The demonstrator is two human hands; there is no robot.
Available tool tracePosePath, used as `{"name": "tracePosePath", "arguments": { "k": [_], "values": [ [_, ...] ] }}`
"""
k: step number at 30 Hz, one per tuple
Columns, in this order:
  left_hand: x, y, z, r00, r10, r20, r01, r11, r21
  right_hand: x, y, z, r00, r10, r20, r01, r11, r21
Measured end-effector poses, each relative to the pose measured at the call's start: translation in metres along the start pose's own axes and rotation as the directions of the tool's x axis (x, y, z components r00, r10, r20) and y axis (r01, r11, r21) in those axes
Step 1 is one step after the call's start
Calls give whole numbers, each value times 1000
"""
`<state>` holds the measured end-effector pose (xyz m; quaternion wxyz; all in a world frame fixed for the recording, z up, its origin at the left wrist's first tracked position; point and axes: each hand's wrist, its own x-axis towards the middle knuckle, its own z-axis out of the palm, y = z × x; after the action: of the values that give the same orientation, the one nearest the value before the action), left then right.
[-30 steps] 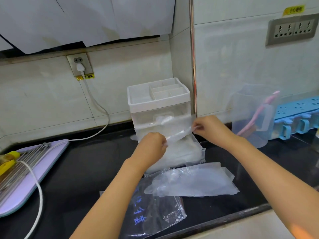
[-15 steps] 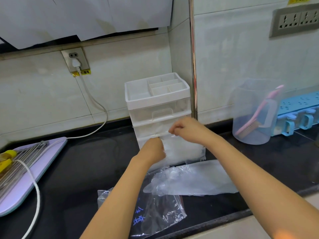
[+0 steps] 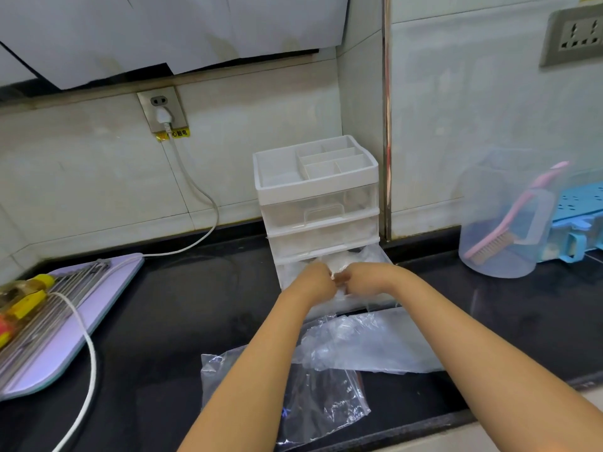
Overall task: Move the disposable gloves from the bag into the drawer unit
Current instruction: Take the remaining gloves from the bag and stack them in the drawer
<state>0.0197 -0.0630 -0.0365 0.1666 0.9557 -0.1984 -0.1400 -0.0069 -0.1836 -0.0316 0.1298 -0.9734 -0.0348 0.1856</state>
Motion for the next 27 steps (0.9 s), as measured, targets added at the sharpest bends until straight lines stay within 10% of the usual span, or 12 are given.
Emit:
{"name": "tracePosePath", "arguments": {
  "k": [14,22,27],
  "values": [
    [12,-3,-4,970,-162,182,118,965,233,34,-2,6,918,394,-40,-395,919,-11],
    [5,2,-8,972,-201,124,173,963,207,-16,12,-9,953,142,-267,-45,940,337],
    [-3,3,-12,980,-192,-54,187,978,-92,-71,40,-12,900,-22,-436,206,901,381]
  ]
}}
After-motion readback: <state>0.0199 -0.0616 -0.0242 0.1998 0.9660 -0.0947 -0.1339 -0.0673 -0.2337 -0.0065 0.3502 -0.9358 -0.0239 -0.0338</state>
